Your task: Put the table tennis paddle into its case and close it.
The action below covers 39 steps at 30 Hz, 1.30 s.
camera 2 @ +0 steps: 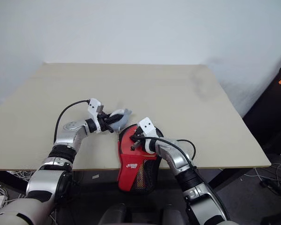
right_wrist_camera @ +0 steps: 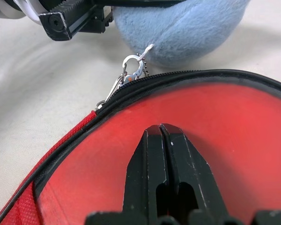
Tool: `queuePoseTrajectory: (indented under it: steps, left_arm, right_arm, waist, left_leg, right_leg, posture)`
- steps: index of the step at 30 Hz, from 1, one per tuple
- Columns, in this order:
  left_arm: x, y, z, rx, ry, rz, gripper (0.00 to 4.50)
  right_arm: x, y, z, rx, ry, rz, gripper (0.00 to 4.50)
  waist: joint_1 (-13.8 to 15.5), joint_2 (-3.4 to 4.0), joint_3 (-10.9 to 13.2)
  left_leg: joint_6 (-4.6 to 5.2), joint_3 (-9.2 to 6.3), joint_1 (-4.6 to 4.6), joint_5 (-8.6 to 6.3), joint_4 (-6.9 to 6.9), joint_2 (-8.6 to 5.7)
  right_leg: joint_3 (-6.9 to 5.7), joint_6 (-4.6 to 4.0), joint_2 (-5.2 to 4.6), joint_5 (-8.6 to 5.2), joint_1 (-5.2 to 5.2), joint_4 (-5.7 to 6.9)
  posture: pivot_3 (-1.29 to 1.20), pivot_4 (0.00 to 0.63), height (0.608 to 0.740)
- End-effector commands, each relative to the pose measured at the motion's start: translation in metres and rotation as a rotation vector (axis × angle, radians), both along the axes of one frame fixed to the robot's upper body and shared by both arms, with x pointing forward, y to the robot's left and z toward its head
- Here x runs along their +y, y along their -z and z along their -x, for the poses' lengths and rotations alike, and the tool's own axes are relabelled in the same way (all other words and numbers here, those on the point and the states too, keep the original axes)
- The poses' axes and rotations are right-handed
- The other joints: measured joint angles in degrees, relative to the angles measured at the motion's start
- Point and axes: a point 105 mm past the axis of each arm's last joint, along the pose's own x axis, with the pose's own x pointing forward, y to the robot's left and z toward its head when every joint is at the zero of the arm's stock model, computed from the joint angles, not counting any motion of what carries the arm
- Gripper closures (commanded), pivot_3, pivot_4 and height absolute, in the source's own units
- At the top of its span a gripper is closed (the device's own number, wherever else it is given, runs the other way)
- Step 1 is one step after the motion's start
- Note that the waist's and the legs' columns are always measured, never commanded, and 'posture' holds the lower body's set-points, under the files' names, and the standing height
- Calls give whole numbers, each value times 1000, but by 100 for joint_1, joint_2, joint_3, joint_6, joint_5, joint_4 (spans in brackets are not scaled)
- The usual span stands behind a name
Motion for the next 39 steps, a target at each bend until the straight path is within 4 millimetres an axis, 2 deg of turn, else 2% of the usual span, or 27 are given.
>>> queuePoseTrajectory:
  steps: [1,7,13,26,39]
  left_arm:
    - [0,-25,-6,-94,3,1,4305]
    - [3,-29,-7,-106,-2,2,4305]
    - [-1,-46,-12,-148,-10,23,4305]
    - [14,-30,-20,-160,-132,-40,4305]
    - [-16,-40,-46,-210,-215,-87,4305]
  right_arm:
    - [-4,18,2,50,14,29,4500]
    - [-5,25,5,54,0,54,4500]
    - [-7,28,7,64,-9,57,4500]
    - [-5,30,12,74,-30,56,4500]
    - [-6,29,12,69,-23,56,4500]
  waist:
    - [-3,0,0]
    - [-51,-1,0]
    - [-49,-1,-1]
    - [-46,-3,-2]
    - [-34,-9,-6]
  left_leg:
    - [0,0,5,0,-1,0]
    - [-1,3,36,-1,-9,1]
    - [-1,3,37,-1,-9,1]
    - [-1,4,39,-1,-10,1]
    - [-1,5,40,-1,-11,0]
  right_leg:
    - [0,0,0,0,5,0]
    - [2,1,0,-1,30,0]
    - [3,1,0,-1,31,0]
    - [3,1,0,-1,32,-1]
    - [3,2,0,-2,34,-3]
  posture:
    - [0,0,740]
    - [0,0,740]
    - [0,0,740]
    - [0,0,740]
    - [0,0,740]
